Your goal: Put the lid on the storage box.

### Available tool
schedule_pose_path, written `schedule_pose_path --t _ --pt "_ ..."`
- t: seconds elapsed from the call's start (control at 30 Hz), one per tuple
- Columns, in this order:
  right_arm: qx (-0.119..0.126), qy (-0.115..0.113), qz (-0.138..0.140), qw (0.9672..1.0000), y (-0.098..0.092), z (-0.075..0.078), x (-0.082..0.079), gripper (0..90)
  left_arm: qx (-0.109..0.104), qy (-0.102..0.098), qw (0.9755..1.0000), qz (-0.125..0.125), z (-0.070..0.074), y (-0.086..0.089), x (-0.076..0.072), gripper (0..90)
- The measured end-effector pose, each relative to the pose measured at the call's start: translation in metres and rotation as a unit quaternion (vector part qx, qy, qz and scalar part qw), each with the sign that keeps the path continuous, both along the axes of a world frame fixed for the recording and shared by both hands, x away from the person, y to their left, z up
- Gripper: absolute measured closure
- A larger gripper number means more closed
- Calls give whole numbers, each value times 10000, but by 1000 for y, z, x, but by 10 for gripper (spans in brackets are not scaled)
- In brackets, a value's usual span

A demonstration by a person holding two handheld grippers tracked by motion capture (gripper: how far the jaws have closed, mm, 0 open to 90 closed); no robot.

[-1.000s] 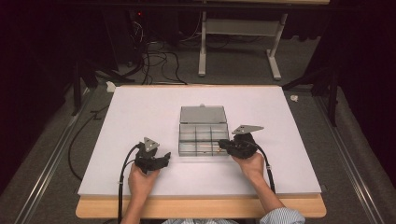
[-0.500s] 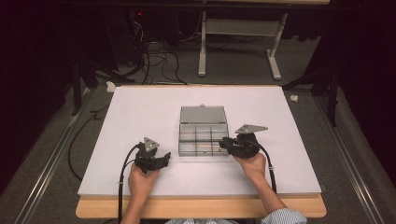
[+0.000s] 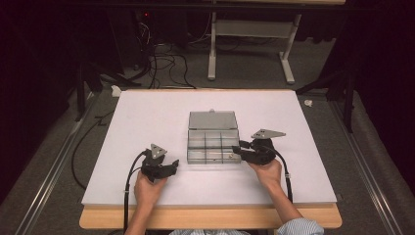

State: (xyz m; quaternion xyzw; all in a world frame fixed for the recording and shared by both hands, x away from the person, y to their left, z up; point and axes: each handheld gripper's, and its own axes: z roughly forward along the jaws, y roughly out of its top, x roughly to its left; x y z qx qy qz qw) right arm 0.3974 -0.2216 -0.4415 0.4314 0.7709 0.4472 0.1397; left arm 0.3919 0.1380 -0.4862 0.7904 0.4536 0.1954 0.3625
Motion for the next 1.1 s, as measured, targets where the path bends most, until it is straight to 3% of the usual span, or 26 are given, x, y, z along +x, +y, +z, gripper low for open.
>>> schedule_pose_path --t 0.27,0.6,0.83,1.0,1.1 --pt "69 -78 -241 9997 -12 1 1 556 -19 44 10000 -52 0 0 1 303" --pt "291 26 -529 9982 -29 -2 7 545 -16 145 9999 -74 3 0 5 290" --pt "412 127 -768 9961 -43 -9 17 516 -149 153 9998 -33 12 5 12 285" --pt "433 164 -877 9951 -47 -12 22 508 -383 202 9990 -96 24 6 24 282" --pt "425 360 -891 9945 -50 -14 26 502 -477 238 9985 -111 29 6 33 279"
